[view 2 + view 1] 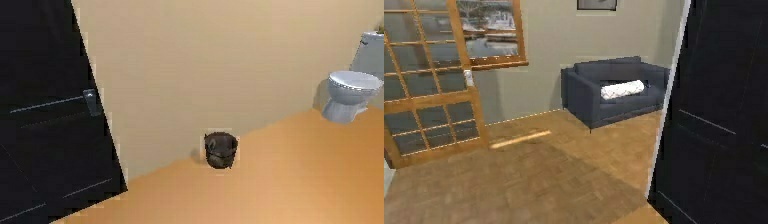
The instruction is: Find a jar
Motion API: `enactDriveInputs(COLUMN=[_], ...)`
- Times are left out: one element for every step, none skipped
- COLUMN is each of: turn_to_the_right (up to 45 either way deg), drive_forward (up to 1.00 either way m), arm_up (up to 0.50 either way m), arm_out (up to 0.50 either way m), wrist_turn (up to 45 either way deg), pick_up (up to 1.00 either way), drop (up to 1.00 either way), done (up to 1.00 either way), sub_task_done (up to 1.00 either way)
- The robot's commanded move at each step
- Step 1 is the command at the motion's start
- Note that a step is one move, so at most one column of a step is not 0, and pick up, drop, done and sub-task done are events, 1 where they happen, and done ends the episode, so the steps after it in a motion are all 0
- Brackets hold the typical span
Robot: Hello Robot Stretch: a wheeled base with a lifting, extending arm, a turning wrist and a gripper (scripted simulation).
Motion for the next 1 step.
enactDriveInputs(turn_to_the_right=[0.0], drive_forward=[1.00], arm_up=[0.00], arm_out=[0.00], wrist_turn=[0.0], pick_up=[0.00], drop=[0.00], done=[0.00], sub_task_done=[0.00])
